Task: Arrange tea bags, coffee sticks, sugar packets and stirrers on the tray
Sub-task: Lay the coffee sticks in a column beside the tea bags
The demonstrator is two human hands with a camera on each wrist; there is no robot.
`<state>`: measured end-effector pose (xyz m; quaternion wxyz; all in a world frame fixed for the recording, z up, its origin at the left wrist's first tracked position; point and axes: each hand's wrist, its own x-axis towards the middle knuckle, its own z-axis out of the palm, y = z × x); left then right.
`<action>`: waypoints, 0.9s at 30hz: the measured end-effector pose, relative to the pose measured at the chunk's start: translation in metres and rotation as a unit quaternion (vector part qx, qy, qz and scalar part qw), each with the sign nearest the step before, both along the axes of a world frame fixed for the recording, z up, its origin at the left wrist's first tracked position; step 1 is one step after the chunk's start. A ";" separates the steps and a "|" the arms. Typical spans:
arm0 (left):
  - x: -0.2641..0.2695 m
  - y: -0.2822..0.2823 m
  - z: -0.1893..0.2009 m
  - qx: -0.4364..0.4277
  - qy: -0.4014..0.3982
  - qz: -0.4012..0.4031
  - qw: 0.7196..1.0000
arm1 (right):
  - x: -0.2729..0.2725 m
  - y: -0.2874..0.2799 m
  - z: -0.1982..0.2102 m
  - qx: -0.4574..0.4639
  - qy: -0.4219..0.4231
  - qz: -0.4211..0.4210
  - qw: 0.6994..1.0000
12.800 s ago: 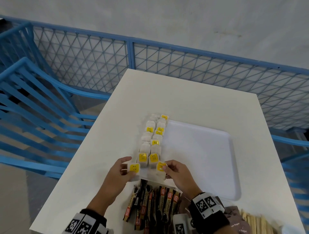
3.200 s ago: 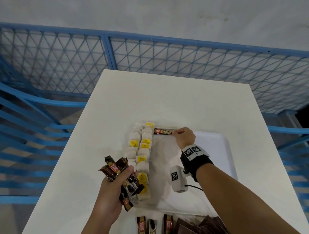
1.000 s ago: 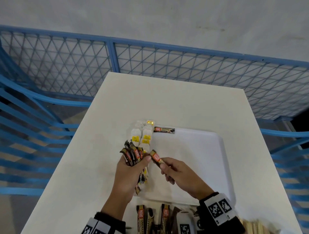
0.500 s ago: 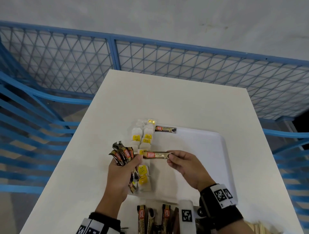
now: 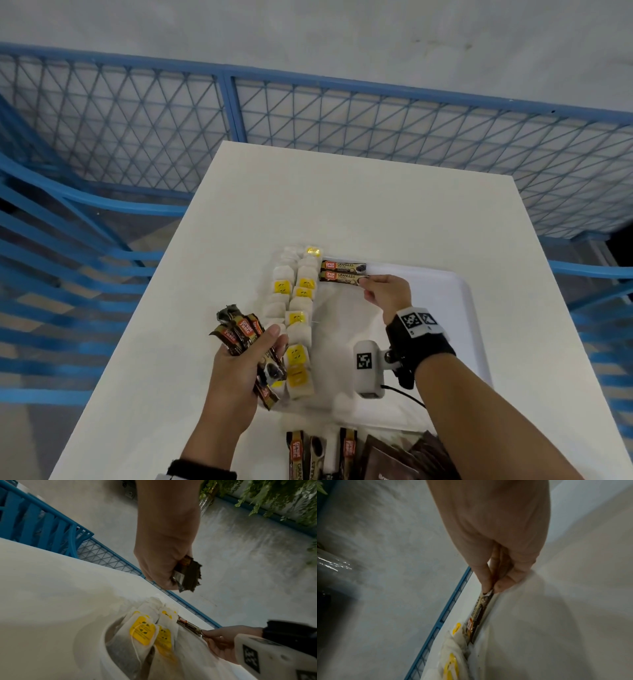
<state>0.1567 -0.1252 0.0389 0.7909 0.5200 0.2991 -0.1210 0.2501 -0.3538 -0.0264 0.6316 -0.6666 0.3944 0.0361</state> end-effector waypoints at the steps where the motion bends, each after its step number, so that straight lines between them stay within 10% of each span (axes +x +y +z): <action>1: 0.000 0.000 0.000 -0.001 0.000 -0.001 1.000 | 0.002 0.001 -0.001 -0.029 0.009 0.005 1.000; 20: -0.001 -0.011 0.004 -0.027 -0.028 -0.054 0.998 | -0.010 0.012 0.015 -0.205 -0.028 0.101 0.973; 27: -0.003 -0.019 0.011 -0.089 -0.023 -0.030 0.995 | -0.070 0.048 0.065 -0.064 -0.066 0.342 0.935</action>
